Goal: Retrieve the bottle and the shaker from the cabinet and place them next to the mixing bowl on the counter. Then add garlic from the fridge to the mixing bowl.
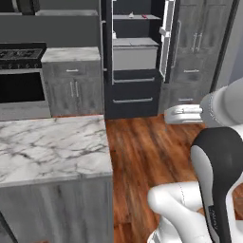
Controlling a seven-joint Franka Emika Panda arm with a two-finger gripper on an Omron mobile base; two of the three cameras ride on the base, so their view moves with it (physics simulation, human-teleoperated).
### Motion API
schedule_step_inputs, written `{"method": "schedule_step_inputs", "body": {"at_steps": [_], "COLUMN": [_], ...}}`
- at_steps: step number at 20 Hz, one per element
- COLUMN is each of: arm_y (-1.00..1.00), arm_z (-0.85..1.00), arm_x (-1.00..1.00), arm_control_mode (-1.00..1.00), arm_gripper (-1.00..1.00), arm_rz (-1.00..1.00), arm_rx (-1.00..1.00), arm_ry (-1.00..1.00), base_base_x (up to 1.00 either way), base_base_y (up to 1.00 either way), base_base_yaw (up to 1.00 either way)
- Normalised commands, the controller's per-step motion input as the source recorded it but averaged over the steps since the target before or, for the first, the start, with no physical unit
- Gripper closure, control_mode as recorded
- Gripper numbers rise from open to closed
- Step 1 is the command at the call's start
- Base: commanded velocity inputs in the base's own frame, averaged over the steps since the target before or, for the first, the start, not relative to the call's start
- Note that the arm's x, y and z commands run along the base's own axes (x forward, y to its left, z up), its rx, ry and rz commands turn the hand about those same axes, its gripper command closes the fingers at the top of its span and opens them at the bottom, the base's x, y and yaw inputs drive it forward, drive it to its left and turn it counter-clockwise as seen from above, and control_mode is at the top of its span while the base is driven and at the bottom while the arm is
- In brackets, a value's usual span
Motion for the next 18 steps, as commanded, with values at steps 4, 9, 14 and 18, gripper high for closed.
{"method": "schedule_step_inputs", "body": {"at_steps": [4,9,14,18], "arm_y": [0.0,0.0,0.0,0.0], "arm_z": [0.0,0.0,0.0,0.0], "arm_x": [0.0,0.0,0.0,0.0], "arm_control_mode": [1.0,1.0,1.0,1.0], "arm_gripper": [-1.0,-1.0,-1.0,-1.0], "arm_rz": [0.0,0.0,0.0,0.0], "arm_rx": [0.0,0.0,0.0,0.0], "arm_ry": [0.0,0.0,0.0,0.0], "base_base_x": [1.0,1.0,1.0,1.0], "base_base_y": [-0.95,-0.83,-0.73,-0.56], "base_base_yaw": [0.34,0.39,0.2,-0.05]}}
